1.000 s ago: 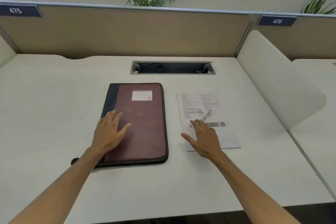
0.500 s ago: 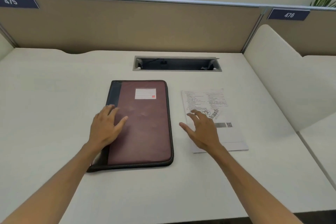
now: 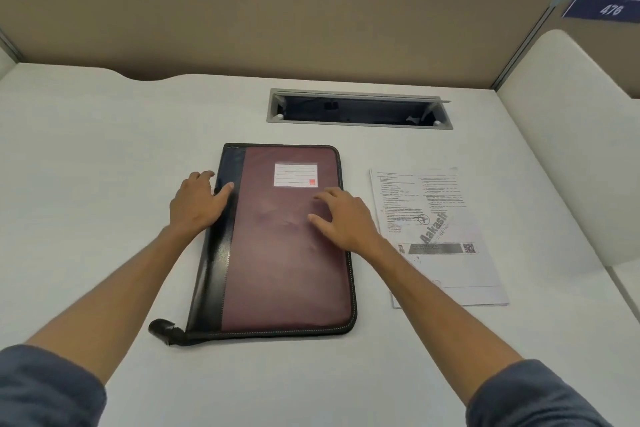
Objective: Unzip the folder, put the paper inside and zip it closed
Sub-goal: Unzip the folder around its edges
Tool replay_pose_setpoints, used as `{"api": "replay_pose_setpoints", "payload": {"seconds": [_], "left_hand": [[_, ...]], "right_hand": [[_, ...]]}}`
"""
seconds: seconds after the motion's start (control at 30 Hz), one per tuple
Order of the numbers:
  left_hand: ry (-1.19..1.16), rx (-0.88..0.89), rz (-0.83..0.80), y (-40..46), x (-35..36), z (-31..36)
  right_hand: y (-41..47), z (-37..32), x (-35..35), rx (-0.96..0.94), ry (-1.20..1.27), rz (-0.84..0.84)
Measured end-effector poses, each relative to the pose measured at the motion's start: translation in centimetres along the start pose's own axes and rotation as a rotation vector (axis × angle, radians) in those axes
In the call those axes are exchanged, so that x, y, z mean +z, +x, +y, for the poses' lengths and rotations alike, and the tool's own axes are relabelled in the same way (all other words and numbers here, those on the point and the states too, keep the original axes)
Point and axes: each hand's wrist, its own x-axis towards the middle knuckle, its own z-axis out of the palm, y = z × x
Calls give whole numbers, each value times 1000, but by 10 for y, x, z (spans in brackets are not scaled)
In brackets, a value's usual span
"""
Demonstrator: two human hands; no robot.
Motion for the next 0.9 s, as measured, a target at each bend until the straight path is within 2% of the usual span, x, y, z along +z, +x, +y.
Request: {"api": "replay_pose_setpoints", "payload": {"seconds": [0.4, 0.63, 0.8, 0.9], "left_hand": [[-55, 66, -28, 56, 20, 6], [-79, 105, -96, 96, 26, 3], [-95, 184, -42, 106, 33, -4], [-137, 194, 5, 106, 37, -11]], "right_hand": [[90, -35, 19, -35, 23, -13], [142, -45, 29, -89, -17, -24], [179, -55, 33, -88, -39, -51], [203, -64, 33, -76, -25, -127]]}}
